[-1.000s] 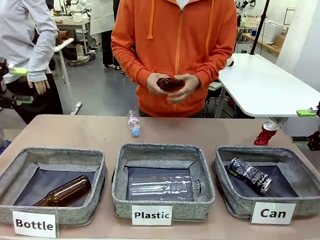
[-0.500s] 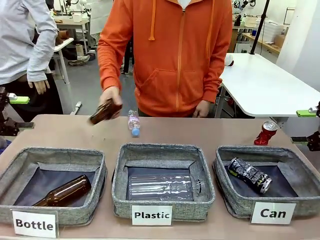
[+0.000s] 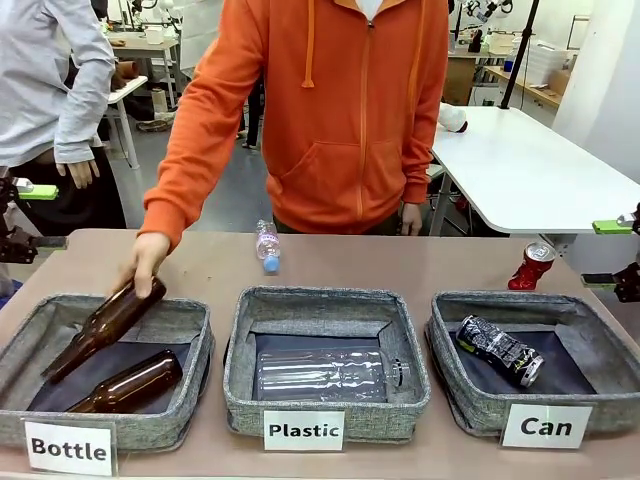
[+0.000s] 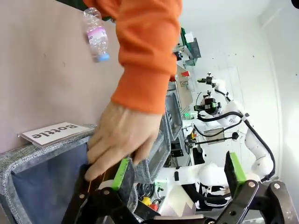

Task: Sort the can waste into the basket.
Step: Pick up the can waste from the table and place it in the right Fabric basket.

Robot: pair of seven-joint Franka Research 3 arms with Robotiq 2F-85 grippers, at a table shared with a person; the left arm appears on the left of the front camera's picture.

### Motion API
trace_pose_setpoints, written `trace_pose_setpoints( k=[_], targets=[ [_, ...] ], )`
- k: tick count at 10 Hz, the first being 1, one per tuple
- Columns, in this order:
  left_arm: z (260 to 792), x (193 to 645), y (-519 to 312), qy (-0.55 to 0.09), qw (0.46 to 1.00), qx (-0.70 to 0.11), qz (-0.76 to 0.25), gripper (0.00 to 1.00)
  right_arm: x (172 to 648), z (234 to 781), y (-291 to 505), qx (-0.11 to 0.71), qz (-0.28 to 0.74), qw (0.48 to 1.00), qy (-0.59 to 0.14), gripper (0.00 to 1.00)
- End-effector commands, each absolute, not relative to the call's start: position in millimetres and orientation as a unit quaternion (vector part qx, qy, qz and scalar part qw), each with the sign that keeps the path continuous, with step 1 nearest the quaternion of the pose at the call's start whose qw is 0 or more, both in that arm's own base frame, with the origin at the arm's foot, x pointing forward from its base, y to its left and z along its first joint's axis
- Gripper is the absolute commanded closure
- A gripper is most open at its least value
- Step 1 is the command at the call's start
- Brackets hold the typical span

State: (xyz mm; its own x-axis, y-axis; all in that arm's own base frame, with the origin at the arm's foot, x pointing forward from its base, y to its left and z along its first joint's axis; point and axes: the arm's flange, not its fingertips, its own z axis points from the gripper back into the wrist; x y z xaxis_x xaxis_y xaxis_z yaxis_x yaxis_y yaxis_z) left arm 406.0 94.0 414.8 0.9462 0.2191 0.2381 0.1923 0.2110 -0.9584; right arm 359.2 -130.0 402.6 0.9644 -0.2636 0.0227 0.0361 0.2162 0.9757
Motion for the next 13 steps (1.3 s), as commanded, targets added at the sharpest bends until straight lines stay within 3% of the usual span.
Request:
trace_pose_setpoints(
  k=[1,2,4,10,13],
  targets=[
    [415.0,406.0,94.0,-0.164,0.761,-0.628,0.009,0.0,359.5,404.0,-128.4,0.617,-0.094,0.776,-0.092,0.0],
    [444.8,357.4,173.2,-0.281,0.728,-0.623,0.056,0.0,359.5,404.0,-128.4,0.617,-0.094,0.776,-0.092,0.0],
    [453.0,303.7,220.9,-0.322,0.742,-0.579,0.1,0.0,359.5,404.0,-128.4,0.617,-0.094,0.776,-0.092,0.0],
    [450.5,346.9,164.3,-0.256,0.764,-0.592,0.012,0.0,359.5,404.0,-128.4,0.617,-0.094,0.776,-0.092,0.0],
    [449.9,403.5,47.6,-0.155,0.822,-0.541,-0.089,0.0,359.4,402.3,-129.5,0.618,-0.096,0.775,-0.091,0.0]
  ],
)
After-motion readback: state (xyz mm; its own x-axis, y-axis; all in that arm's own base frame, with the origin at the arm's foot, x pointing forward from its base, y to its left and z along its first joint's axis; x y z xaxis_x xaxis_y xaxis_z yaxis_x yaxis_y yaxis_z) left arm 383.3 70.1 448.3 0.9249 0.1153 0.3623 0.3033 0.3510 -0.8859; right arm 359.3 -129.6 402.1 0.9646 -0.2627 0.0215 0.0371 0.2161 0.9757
